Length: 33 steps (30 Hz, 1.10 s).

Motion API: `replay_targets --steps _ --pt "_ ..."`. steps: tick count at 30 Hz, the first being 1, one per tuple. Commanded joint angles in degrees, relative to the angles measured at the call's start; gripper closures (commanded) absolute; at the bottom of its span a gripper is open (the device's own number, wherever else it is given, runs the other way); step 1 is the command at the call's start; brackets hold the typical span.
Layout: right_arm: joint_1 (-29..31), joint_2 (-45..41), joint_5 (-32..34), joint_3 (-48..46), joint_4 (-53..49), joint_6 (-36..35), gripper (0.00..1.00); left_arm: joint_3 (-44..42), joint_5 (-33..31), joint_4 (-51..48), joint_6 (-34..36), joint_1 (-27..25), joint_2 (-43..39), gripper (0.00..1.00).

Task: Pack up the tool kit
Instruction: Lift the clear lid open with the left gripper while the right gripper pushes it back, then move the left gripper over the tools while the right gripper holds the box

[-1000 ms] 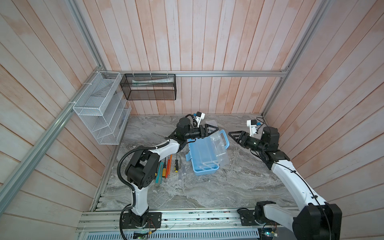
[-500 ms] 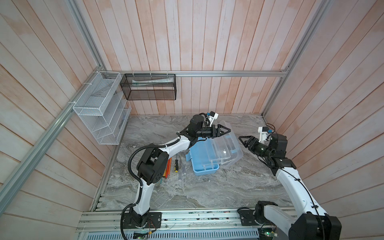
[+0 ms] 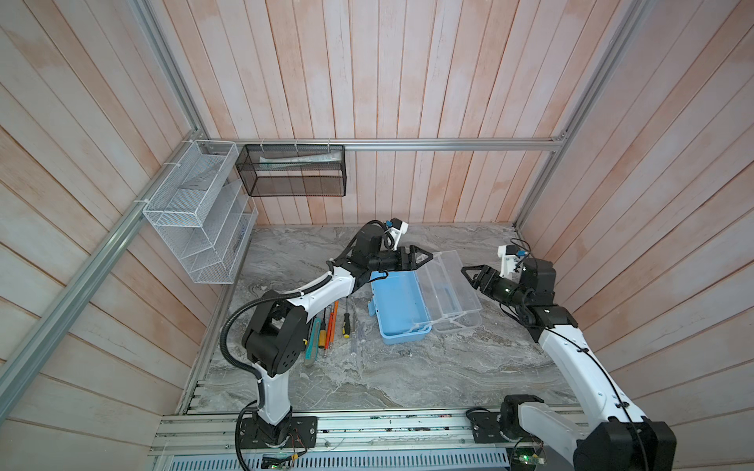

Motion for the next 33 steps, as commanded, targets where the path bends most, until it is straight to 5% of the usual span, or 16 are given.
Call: replay_targets --steps 1,6,10,23,33 --pt "9.2 1.7 11.8 4.1 -3.0 -3.8 0.36 -6.2 -15.7 -10.7 9.3 1.0 -8.1 0.09" --pt "21.6 7.0 19.7 6.3 -2.3 -5.2 0.39 -17.0 -36.2 -21.3 11.3 1.7 -19.8 0.14" --pt "26.8 10.9 21.0 7.1 -0.8 -5.2 0.40 -25.2 -44.2 -26.6 10.4 3.2 -27.5 0.19" --pt "33.8 19.4 17.9 7.0 3.8 -2.3 0.45 -43.7 -42.5 -29.0 1.1 3.9 -37.9 0.38" --pt "34.0 21.5 18.3 6.3 5.0 -1.6 0.47 -40.3 -45.3 -25.9 3.9 3.9 -30.0 0.69"
